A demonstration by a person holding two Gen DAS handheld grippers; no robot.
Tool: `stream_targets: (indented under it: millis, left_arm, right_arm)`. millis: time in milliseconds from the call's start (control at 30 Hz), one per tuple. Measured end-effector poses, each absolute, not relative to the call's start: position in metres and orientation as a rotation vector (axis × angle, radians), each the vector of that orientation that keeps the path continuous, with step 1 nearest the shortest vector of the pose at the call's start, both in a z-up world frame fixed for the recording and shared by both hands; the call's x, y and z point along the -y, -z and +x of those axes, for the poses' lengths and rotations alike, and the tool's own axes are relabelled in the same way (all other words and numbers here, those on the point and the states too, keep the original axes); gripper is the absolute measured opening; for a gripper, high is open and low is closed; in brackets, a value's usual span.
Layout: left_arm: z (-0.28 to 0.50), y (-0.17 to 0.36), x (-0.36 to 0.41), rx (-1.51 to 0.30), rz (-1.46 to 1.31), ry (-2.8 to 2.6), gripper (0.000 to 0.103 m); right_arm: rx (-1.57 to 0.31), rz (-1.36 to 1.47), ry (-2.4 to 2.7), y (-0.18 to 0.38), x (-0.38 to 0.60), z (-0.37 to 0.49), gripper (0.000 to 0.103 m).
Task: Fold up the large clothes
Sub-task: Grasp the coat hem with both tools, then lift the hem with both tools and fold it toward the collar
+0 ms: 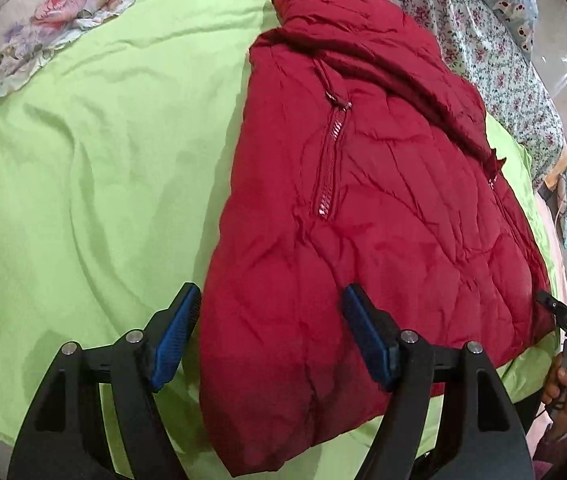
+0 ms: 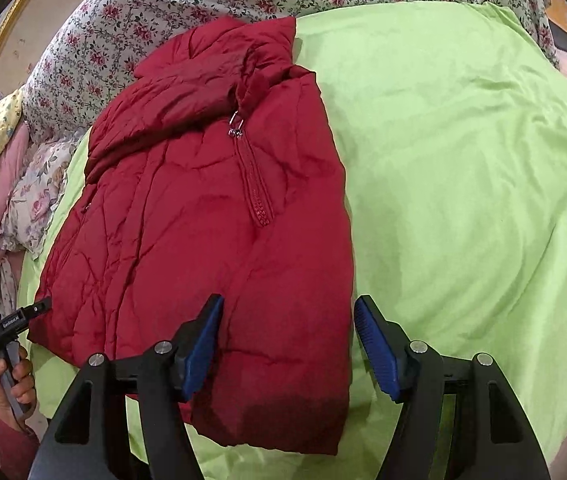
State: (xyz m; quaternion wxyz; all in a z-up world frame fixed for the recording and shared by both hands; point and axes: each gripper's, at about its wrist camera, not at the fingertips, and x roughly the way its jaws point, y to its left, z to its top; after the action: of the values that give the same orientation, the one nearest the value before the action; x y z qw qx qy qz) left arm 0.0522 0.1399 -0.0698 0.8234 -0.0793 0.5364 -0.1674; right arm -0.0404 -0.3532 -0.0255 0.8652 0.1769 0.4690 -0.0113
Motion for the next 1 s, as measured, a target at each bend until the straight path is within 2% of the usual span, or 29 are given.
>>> stream_targets:
  millis: [267,333,400,433,467,533,667,1000]
  left_arm:
    - [0.043,0.074,-0.130,-1.164,-0.157,0.434,0.073]
    - [0.039,0.072,-0.125,-1.154,-0.131,0.452,0.073]
    - [0.035,0.071,-0.122,-1.143,-0.112,0.468,0.057]
    - [0.034,0.070,-0.119,-1.139,-0.102,0.478,0.041]
    - [0.033,0.068,-0.118,-1.133,-0.089,0.479,0.034]
    - [0.030,0.064,-0.115,-1.115,-0.067,0.485,0.026]
    - [0.020,0.053,-0.118,-1.077,-0.048,0.496,0.019]
    - [0.001,0.018,-0.138,-1.013,-0.111,0.539,0.015]
  right_arm:
    - [-0.989,0.381,-0.002,0.031,0.350,-0.040,0.059]
    - [-0.991,0.384,-0.007,0.033,0.350,-0.041,0.052]
    - [-0.983,0.381,-0.016,0.032,0.348,-0.043,0.043]
    - [-0.978,0.382,-0.022,0.031,0.347,-0.044,0.037]
    - [-0.972,0.381,-0.027,0.030,0.346,-0.046,0.035]
    - [-0.960,0.391,-0.040,0.028,0.346,-0.049,0.029]
    - [-0.923,0.445,-0.085,0.023,0.349,-0.059,0.026]
    - [-0.825,0.495,-0.238,-0.008,0.349,-0.089,0.023]
